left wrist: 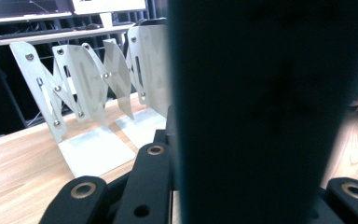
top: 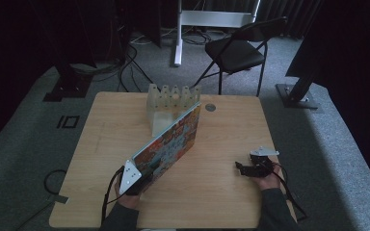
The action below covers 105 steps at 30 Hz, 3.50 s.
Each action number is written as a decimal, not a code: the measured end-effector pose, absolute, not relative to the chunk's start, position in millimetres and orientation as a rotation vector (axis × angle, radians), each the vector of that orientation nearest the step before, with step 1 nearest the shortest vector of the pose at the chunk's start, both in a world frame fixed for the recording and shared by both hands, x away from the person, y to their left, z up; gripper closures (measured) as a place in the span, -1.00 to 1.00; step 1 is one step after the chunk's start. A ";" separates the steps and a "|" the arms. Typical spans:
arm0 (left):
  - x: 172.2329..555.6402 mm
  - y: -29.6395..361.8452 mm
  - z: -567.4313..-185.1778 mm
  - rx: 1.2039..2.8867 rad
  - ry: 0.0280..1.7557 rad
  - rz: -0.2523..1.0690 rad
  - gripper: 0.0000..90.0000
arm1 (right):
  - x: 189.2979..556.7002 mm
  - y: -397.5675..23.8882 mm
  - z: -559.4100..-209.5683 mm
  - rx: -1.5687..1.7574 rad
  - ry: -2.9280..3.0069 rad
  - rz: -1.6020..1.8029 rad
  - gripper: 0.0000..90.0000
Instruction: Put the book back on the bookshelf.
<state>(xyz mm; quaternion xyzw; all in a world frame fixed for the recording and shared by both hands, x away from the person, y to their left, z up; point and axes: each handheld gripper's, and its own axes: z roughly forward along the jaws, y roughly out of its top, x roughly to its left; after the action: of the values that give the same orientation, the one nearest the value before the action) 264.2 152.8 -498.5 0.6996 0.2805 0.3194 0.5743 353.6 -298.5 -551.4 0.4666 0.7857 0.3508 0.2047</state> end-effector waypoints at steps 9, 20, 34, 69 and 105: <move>263.1 154.2 -498.6 1.629 0.682 0.762 0.75 | 353.6 -298.5 -551.4 1.302 2.191 0.978 -0.53; 262.1 155.3 -498.6 1.623 0.698 0.774 0.75 | 353.6 -298.4 -551.4 1.303 2.191 0.979 -0.53; 259.8 159.3 -497.6 1.629 0.707 0.779 0.76 | 353.6 -298.5 -551.4 1.303 2.191 0.979 -0.53; 255.3 170.1 -497.2 1.612 0.757 0.823 0.76 | 353.6 -298.4 -551.4 1.303 2.191 0.979 -0.52; 254.6 176.7 -496.7 1.598 0.791 0.837 0.77 | 353.5 -298.4 -551.3 1.304 2.190 0.979 -0.53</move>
<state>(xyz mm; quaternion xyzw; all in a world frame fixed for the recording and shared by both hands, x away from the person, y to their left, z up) 254.6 176.7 -496.7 0.6761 0.3344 0.3541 0.5529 353.5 -298.4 -551.3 0.4676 0.7852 0.3510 0.2040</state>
